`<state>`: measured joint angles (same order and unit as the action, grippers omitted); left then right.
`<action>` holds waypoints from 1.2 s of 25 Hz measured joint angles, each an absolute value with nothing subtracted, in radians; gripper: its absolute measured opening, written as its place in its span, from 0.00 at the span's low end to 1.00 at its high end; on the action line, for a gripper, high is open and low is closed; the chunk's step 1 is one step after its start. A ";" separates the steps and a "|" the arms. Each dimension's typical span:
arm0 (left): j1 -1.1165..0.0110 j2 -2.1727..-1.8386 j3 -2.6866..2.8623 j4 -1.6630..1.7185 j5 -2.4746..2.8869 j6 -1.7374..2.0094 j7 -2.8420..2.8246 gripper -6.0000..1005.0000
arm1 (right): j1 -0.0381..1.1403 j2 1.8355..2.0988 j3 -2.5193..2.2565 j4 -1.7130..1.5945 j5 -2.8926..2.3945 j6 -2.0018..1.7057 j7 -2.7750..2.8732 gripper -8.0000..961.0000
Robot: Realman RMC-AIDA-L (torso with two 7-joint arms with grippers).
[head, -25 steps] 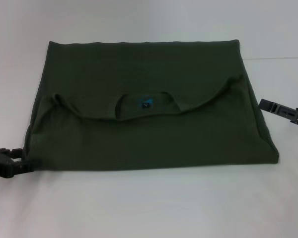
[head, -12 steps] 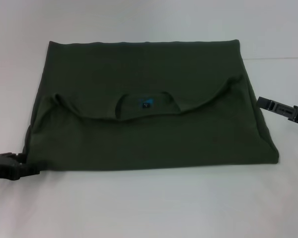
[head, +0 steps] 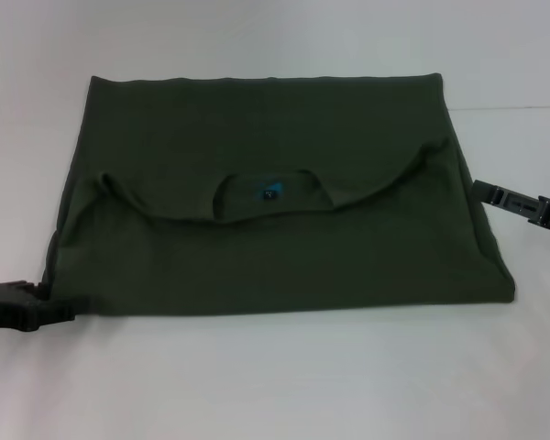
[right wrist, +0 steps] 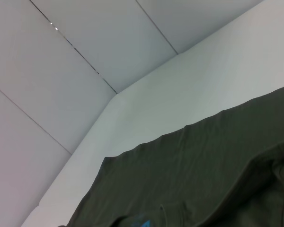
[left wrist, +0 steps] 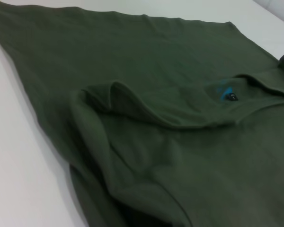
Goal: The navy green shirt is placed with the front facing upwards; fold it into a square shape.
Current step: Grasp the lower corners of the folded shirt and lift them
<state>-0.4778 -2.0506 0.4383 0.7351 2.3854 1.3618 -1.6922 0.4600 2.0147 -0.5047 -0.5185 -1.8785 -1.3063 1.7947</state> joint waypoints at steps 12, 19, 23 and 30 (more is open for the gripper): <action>-0.484 -2.063 0.472 0.739 2.398 1.319 -1.672 0.48 | 0.463 2.015 -0.506 -0.519 -1.879 -1.305 1.799 0.98; -0.487 -2.063 0.473 0.741 2.405 1.314 -1.672 0.16 | 0.466 2.015 -0.506 -0.521 -1.879 -1.305 1.800 0.99; -0.492 -2.062 0.475 0.739 2.414 1.308 -1.672 0.06 | 0.470 2.013 -0.515 -0.524 -1.879 -1.306 1.803 0.99; -0.498 -2.057 0.475 0.742 2.415 1.316 -1.691 0.06 | 0.478 1.936 -0.634 -0.622 -1.939 -1.354 2.087 0.99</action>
